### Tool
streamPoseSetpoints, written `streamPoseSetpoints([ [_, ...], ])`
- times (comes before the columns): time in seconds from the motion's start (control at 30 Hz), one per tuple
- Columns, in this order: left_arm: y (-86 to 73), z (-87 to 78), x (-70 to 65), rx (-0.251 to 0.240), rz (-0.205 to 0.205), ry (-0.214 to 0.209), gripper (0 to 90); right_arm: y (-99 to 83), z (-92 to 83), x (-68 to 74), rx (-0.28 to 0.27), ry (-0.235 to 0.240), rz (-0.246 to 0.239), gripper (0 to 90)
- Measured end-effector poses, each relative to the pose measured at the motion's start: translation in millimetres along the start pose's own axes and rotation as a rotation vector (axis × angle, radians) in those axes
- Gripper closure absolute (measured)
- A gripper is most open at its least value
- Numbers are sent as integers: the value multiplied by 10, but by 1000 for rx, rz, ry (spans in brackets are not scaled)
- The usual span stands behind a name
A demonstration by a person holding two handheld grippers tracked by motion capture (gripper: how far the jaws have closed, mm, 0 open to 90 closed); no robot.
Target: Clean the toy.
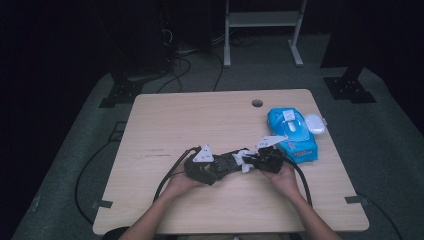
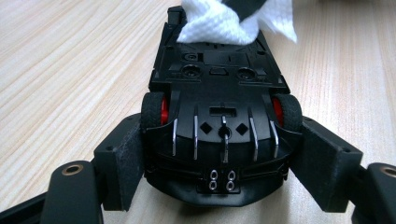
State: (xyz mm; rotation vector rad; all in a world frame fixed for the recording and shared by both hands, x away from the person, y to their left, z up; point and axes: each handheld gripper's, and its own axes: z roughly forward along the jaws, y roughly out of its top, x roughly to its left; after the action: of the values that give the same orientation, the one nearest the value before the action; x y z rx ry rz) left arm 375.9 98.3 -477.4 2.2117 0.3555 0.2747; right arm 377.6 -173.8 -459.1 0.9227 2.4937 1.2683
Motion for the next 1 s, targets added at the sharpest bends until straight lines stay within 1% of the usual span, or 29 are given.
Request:
streamPoseSetpoints([
  [0.1, -4, 1, -5, -2, 0, 3, 245, -30, -30, -67, 1, -15, 22, 849],
  [0.17, -7, -1, -6, 2, 2, 4, 245, -34, -35, -70, 4, -27, 21, 849],
  [0.23, -20, -8, 3, 5, 0, 2, 245, -23, -27, -43, 0, -21, 21, 849],
  [0.3, -29, -9, 5, 2, -6, 1, 245, 2, -1, 8, -10, 11, 8, 849],
  [0.33, -29, -11, 6, 1, -6, 1, 245, 12, 15, 33, -7, 17, -3, 849],
  [0.4, -28, -22, 10, 1, -5, 5, 245, 19, 29, 58, -6, 8, -25, 849],
  [0.47, -24, -28, 13, -2, -4, 6, 245, 8, 25, 27, -5, 10, -15, 849],
  [0.53, -25, -28, 11, -5, -10, 6, 245, -20, 1, -29, -5, -6, 4, 849],
  [0.57, -26, -28, 11, -4, -10, 6, 245, -38, -20, -65, -2, -25, 12, 849],
  [0.63, -24, -27, 8, -2, -7, 7, 245, -58, -48, -92, 12, -61, -4, 849],
  [0.7, -25, -24, 11, 4, -7, 5, 245, -59, -52, -88, 7, -50, 4, 849],
  [0.73, -25, -24, 15, 5, -7, 3, 245, -52, -46, -71, 4, -42, -9, 849],
  [0.8, -21, -26, 23, 9, -4, 0, 245, -36, -31, -46, 2, -19, -18, 849],
  [0.87, -17, -29, 22, 2, -7, 0, 245, -32, -22, -43, 3, -20, -20, 849],
  [0.9, -15, -29, 25, 3, -9, -2, 245, -36, -25, -59, 7, -21, -12, 849],
  [0.97, -15, -29, 27, 2, -13, -4, 245, -56, -47, -116, 13, -44, -2, 849],
  [1.0, -15, -29, 27, 2, -13, -4, 246, -60, -54, -132, 15, -47, 11, 849],
])
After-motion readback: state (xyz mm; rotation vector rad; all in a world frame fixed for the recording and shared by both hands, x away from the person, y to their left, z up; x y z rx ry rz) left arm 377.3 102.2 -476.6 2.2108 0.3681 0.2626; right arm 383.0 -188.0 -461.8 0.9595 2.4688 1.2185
